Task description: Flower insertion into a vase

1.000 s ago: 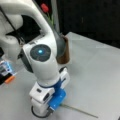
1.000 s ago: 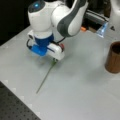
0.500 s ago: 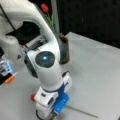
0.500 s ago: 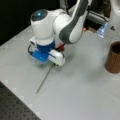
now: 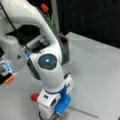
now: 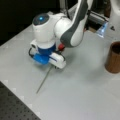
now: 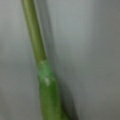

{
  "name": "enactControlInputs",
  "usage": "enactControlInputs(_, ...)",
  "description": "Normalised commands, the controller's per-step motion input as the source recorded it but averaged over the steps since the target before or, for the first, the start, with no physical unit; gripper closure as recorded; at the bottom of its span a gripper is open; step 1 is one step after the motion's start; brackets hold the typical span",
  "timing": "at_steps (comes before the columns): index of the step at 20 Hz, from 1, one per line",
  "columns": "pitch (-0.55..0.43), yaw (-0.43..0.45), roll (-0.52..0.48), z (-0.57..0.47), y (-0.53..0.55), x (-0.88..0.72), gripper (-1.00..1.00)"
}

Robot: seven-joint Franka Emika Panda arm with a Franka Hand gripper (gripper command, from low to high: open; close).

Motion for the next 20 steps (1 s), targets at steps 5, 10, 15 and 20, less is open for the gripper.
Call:
enactControlInputs(5,-0.090,0.095,-0.138,-0.17,0.05,-0.05,-1.00)
enactControlInputs(10,-0.110,0.101,-0.124,-0.19,0.06,-0.01,-1.00)
enactControlInputs(15,-0.065,0.096,-0.139,-0.15,0.04,-0.04,1.00)
enactControlInputs(20,-0.043,0.068,-0.141,-0.13,0.07,-0.06,1.00)
